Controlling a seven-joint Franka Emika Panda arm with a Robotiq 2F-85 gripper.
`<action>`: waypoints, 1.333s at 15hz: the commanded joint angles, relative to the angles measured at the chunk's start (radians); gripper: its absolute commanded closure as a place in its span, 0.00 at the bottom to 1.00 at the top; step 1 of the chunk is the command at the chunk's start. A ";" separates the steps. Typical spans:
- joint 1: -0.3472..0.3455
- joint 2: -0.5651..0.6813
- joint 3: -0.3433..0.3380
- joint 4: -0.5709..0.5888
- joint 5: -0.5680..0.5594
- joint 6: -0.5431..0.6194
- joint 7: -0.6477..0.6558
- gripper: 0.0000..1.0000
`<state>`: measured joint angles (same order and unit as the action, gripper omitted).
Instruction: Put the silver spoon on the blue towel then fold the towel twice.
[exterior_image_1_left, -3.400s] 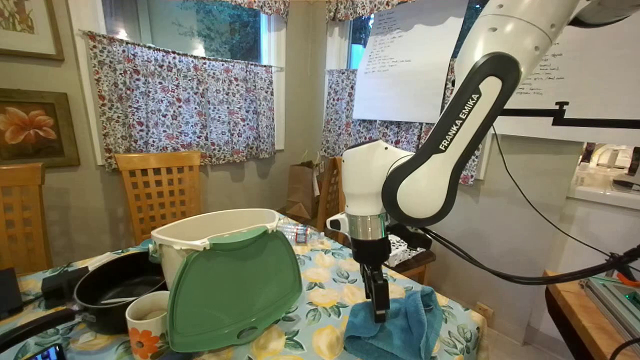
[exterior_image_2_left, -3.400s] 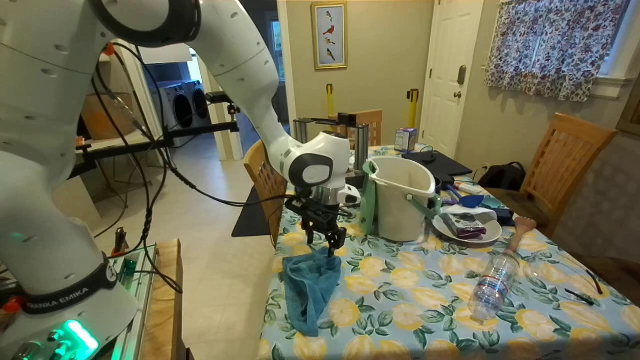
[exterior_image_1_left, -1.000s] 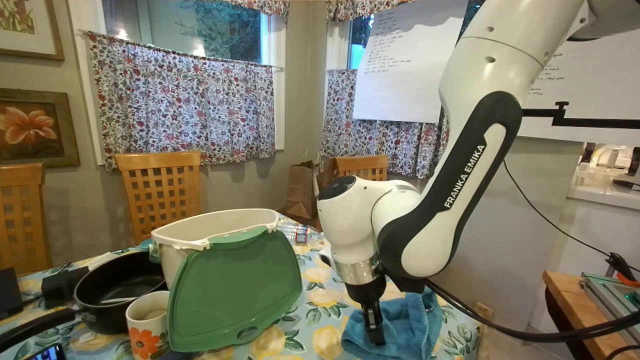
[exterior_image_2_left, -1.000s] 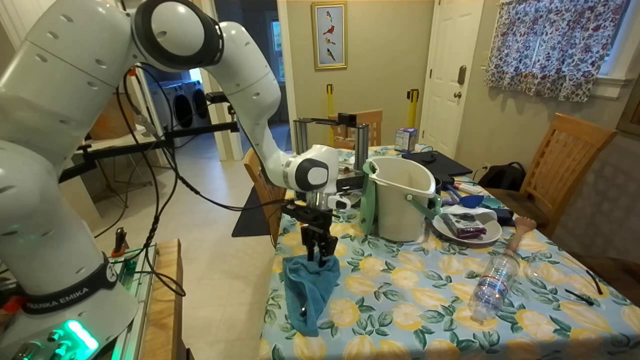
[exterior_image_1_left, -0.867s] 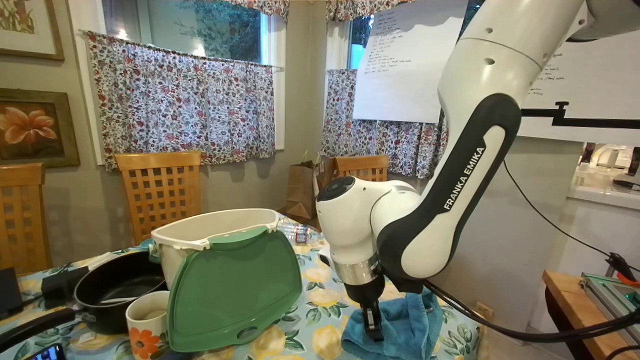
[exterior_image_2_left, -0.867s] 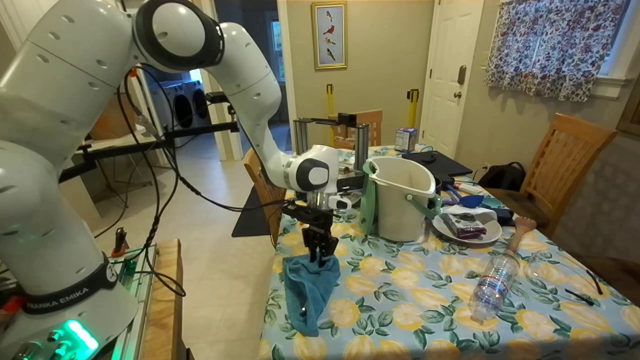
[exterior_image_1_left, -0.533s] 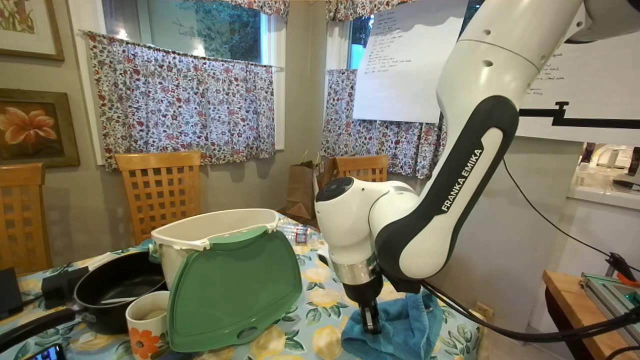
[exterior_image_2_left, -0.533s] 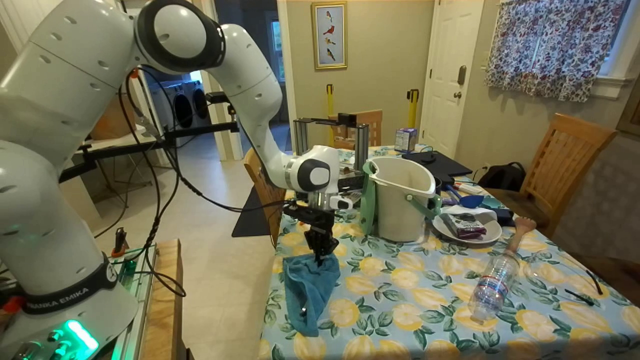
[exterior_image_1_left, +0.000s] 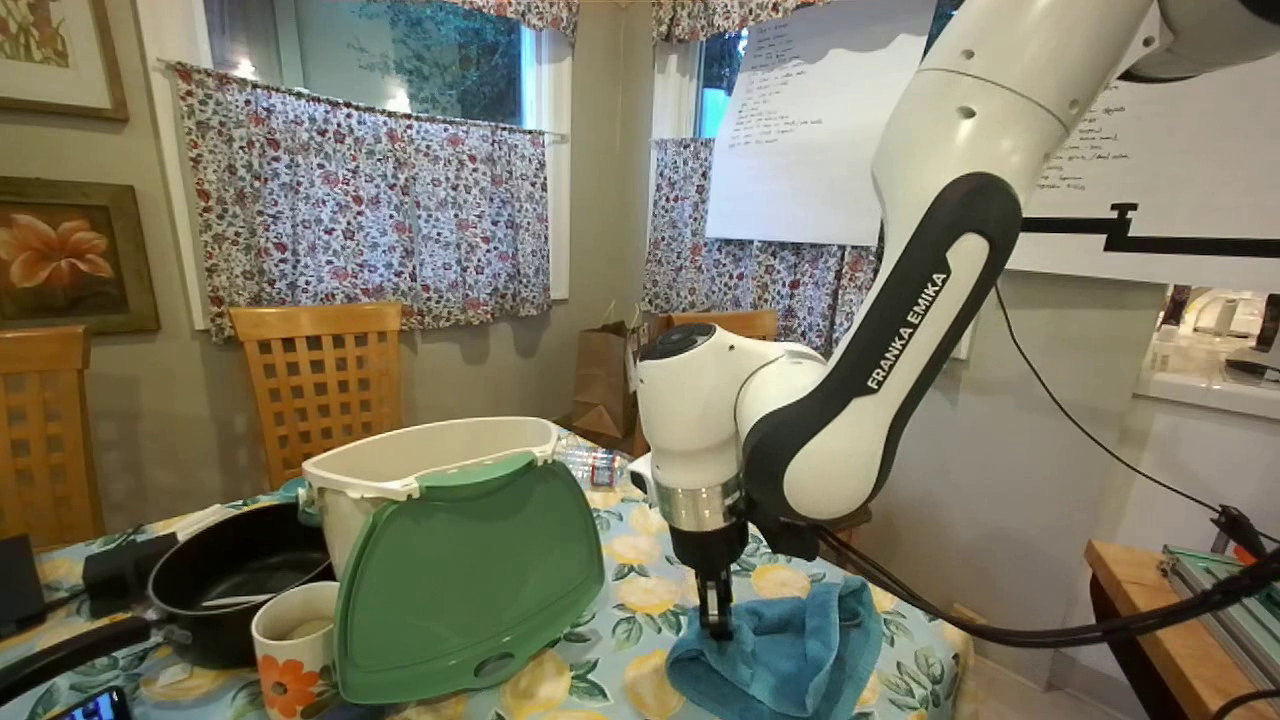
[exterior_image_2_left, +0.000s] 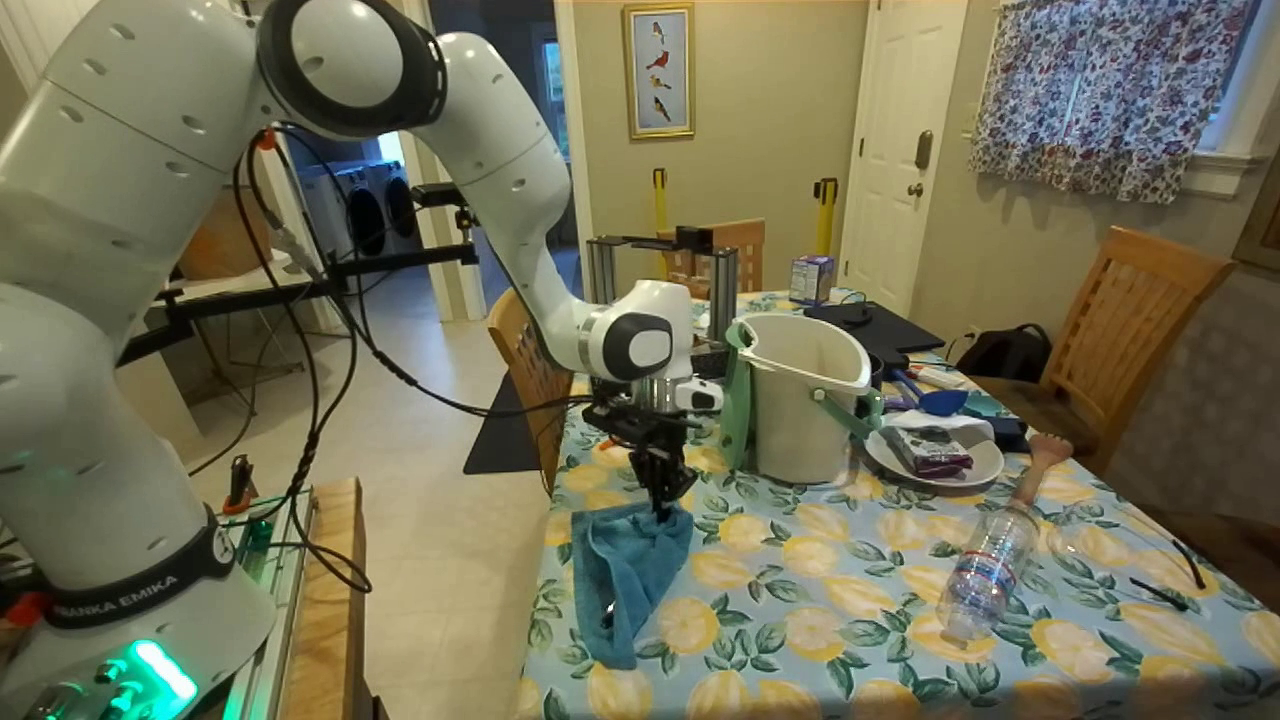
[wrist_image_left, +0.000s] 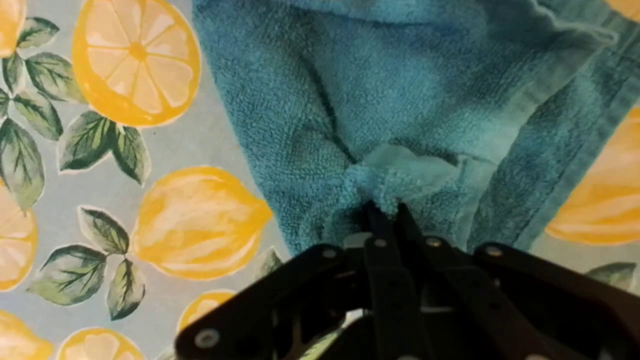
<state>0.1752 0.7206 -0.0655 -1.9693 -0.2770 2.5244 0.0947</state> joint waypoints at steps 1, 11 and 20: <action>-0.025 -0.033 -0.002 -0.006 0.018 0.072 0.008 0.99; -0.039 -0.100 -0.007 -0.018 0.025 0.195 -0.006 0.99; -0.131 -0.200 0.113 -0.185 0.075 0.271 -0.163 0.99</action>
<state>0.1120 0.5799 -0.0272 -2.0614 -0.2666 2.7667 0.0422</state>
